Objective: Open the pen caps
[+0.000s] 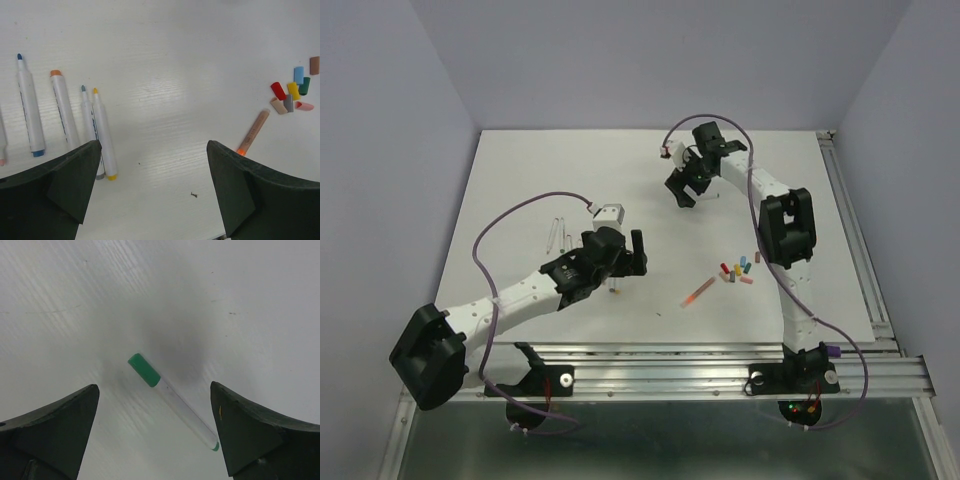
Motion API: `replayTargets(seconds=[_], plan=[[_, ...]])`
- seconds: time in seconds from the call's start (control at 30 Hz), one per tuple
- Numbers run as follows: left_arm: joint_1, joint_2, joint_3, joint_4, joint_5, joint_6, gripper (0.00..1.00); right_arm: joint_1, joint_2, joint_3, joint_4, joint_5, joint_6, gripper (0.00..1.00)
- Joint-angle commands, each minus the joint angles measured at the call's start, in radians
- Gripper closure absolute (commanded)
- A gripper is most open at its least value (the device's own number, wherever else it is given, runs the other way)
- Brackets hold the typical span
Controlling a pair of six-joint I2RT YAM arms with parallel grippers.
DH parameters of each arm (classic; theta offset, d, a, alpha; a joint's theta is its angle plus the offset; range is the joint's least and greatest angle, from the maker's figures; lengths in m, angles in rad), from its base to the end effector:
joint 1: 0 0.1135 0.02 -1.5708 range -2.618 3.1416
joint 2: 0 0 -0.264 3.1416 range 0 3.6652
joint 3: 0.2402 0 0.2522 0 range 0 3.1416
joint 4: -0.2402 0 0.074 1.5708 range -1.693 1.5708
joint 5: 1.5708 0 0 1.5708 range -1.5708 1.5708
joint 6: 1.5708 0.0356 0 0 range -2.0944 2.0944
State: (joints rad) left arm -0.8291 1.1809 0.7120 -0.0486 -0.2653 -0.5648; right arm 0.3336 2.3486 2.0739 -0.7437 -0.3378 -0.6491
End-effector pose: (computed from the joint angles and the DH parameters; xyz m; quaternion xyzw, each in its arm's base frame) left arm 0.1822 -0.1850 0.2469 0.0470 0.8582 -0.2321 0.4554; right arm 0.4816 0.1794 0.2013 -0.4879 0.8146 0.1175 0.2909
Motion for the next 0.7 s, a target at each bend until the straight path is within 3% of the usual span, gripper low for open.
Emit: replayTargets(seconds=[0.0, 0.1, 0.4, 0.53, 0.67], plan=[[0.008, -0.001, 0.007, 0.016, -0.014, 0.026, 0.01, 0.022, 0.012, 0.048, -0.052, -0.024, -0.047, 0.04], [0.010, 0.000, 0.007, 0.018, -0.012, 0.026, 0.01, 0.027, 0.018, 0.041, -0.051, -0.009, -0.058, 0.05], [0.019, -0.006, 0.007, 0.016, 0.006, 0.034, 0.01, 0.044, 0.101, 0.091, -0.059, 0.049, -0.050, 0.23], [0.025, -0.013, 0.003, 0.016, 0.003, 0.034, 0.01, 0.045, 0.097, 0.049, -0.040, 0.066, -0.044, 0.35], [0.027, -0.014, 0.004, 0.013, 0.003, 0.036, 0.01, 0.045, 0.075, -0.006, -0.006, 0.074, -0.041, 0.41]])
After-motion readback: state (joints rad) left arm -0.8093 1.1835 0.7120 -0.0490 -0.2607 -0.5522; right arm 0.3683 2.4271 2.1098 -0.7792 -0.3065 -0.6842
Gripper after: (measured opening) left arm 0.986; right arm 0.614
